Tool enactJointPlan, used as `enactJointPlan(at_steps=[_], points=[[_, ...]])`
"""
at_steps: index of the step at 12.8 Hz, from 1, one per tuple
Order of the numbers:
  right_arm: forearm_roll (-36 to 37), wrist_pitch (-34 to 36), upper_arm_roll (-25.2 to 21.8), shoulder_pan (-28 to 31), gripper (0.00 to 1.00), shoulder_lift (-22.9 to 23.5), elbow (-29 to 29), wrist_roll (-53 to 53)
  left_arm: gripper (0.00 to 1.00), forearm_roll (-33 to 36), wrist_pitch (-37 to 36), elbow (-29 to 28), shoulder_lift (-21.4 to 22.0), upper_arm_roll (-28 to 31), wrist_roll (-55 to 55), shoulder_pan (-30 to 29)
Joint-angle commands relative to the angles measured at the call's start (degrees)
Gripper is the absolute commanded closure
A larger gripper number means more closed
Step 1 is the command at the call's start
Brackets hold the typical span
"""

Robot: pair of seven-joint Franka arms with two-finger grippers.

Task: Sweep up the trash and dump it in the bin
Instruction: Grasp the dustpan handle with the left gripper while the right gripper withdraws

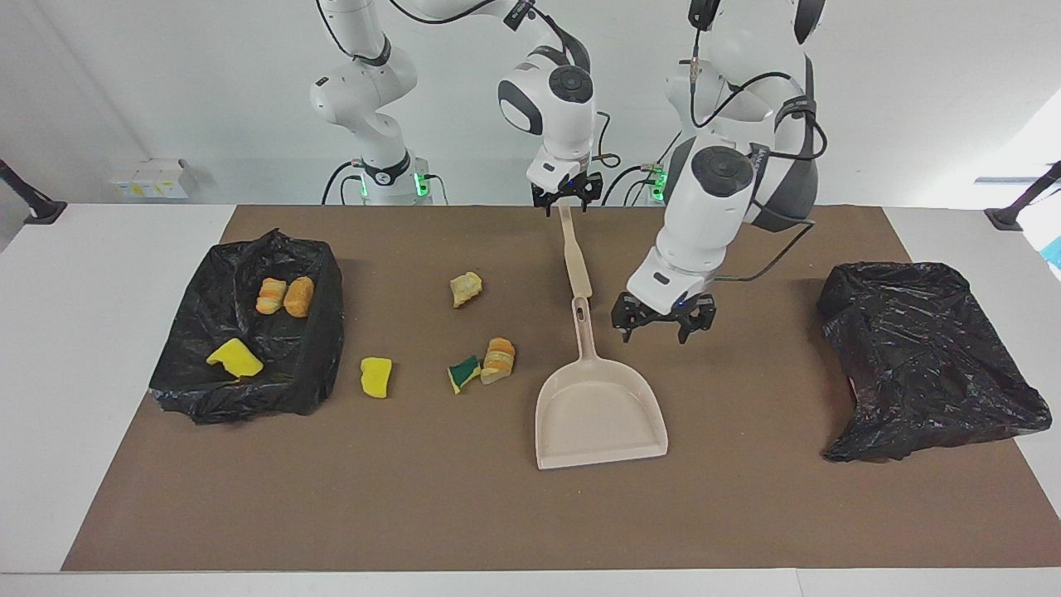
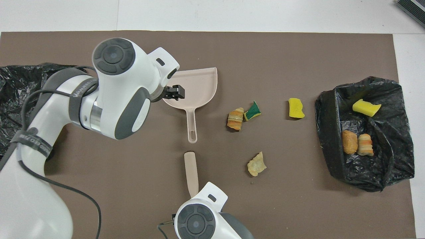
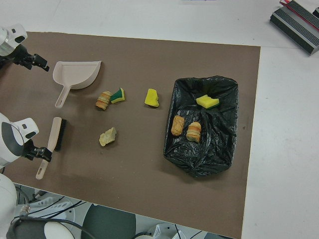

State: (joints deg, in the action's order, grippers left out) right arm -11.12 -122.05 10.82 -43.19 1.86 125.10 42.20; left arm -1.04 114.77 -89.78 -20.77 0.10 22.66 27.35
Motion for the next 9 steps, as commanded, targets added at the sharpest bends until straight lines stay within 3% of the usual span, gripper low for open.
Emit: enactJointPlan(at_steps=[1, 4, 6, 7, 8, 9], points=[[-2.32, -5.55, -0.09, -2.31, 0.19, -1.86, 5.14, 1.04, 0.0, 1.21, 4.04, -1.96, -1.56, 0.96, 3.0, 3.23], [-2.68, -6.98, -0.09, -2.69, 0.19, -1.07, 5.5, 1.05, 0.0, 1.13, 5.02, -6.71, -1.82, 0.87, 5.45, 7.35], [-2.68, -6.89, -0.09, -2.77, 0.26, -1.16, 5.5, 0.95, 0.0, 0.6, 6.78, -8.04, -3.49, 0.78, 7.4, 8.34], [-2.68, -6.89, -0.09, -2.77, 0.38, -1.16, 5.59, 1.48, 0.0, 0.08, 5.39, -7.61, -3.4, 0.69, 7.23, 8.25], [-2.68, -6.89, -0.09, -2.86, 0.61, -1.16, 5.59, 1.92, 0.0, -2.02, 3.72, -7.08, -3.32, 0.69, 7.14, 7.81], [-2.68, -6.89, -0.09, -2.86, 0.8, -1.16, 5.59, 1.92, 0.1, -5.35, 3.1, -6.9, -3.14, 0.78, 7.05, 7.38]])
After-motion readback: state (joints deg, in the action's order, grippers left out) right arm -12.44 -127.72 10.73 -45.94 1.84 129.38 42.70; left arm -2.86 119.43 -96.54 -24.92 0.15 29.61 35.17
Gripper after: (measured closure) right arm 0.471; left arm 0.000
